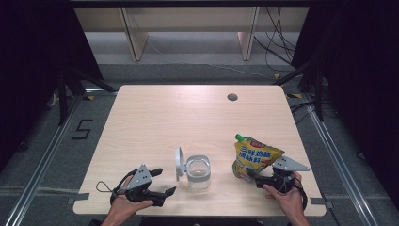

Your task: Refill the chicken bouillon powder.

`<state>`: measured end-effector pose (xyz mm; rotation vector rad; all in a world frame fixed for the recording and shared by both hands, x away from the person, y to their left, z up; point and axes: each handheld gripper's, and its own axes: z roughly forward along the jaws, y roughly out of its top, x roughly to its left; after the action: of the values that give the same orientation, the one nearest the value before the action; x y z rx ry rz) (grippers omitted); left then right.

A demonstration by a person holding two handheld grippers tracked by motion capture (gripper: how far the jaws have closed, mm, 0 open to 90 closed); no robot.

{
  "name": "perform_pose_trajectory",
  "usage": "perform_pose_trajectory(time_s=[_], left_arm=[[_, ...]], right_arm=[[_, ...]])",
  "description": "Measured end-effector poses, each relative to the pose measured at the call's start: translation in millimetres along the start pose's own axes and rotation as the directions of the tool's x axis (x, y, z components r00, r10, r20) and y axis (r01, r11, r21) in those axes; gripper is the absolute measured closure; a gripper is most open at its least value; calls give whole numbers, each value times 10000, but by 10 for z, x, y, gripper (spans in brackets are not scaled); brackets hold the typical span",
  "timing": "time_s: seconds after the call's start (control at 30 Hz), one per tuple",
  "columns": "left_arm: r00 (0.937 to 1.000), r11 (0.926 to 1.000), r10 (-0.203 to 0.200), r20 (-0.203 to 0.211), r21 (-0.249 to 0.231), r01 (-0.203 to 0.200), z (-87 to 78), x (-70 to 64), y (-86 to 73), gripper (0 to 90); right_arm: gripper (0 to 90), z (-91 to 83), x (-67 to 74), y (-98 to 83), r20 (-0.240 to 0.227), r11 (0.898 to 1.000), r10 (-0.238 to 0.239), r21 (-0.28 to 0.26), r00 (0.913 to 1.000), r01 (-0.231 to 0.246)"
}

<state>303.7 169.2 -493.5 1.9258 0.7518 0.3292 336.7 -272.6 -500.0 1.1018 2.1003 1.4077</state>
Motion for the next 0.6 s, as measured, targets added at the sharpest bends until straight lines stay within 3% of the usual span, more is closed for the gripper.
perform_pose_trajectory(time_s=[0.03, 0.07, 0.1, 0.2, 0.23, 0.27, 0.3, 0.33, 0.37, 0.43, 0.47, 0.5, 0.53, 0.57, 0.6], left_arm=[[10000, 10000, 0, 0, 0, 0, 0, 0, 0, 170], [10000, 10000, 7, 6, 32, -7, 2, 1, -3, 170], [10000, 10000, 29, 38, 52, -30, 6, 7, -5, 170], [10000, 9999, 60, 21, 90, -60, 7, 7, -6, 170], [10000, 10000, 0, 39, -26, 0, 10, -3, -5, 170], [10000, 10000, 87, 41, 38, -87, 3, 4, -3, 170], [10000, 10000, 85, 52, 24, -85, 4, 3, -2, 170], [10000, 10000, 85, 52, 24, -85, 4, 3, -2, 170], [10000, 10000, 33, 68, -15, -33, 12, -1, -2, 170], [9998, 9998, 168, 92, 116, -169, 9, 9, -1, 169], [9990, 9988, 446, 91, 188, -448, 14, 24, 2, 170], [9990, 9988, 446, 91, 188, -448, 14, 24, 2, 170], [9990, 9990, 428, 140, 151, -430, 17, 17, 1, 170], [9998, 9998, 143, 135, 116, -145, 23, 0, -6, 170], [9998, 9998, 160, 116, 117, -161, 22, 1, -5, 170]], right_arm=[[241, 0, 0, 0, 0, 10000, 0, 0, 10000, 0], [242, -2, 45, 7, 377, 9998, -185, 68, 9991, 183], [242, -11, 95, 11, 417, 9998, 74, 171, 9991, -81], [248, -21, 90, 4, 567, 9997, -157, 168, 9983, 147], [250, -20, 63, 1, 415, 9993, -353, 132, 9985, 348], [251, -35, 55, -9, 222, 10000, 30, 36, 9997, -31], [248, -20, -10, -17, 23, 9990, -409, -202, 9992, 409], [248, -20, -10, -17, 23, 9990, -409, -202, 9992, 409], [221, -25, -55, -41, -311, 9998, -137, -157, 9994, 132], [205, -15, -106, -38, -448, 9990, -362, -283, 9983, 350], [209, 11, -151, -40, -870, 9982, -400, -474, 9954, 360], [209, 11, -151, -40, -870, 9982, -400, -474, 9954, 360], [254, 35, -194, -32, -1096, 9961, -709, -598, 9914, 646], [258, 36, -188, -31, -1180, 9960, -654, -690, 9909, 575], [264, 35, -199, -24, -1342, 9942, -791, -834, 9878, 683]])
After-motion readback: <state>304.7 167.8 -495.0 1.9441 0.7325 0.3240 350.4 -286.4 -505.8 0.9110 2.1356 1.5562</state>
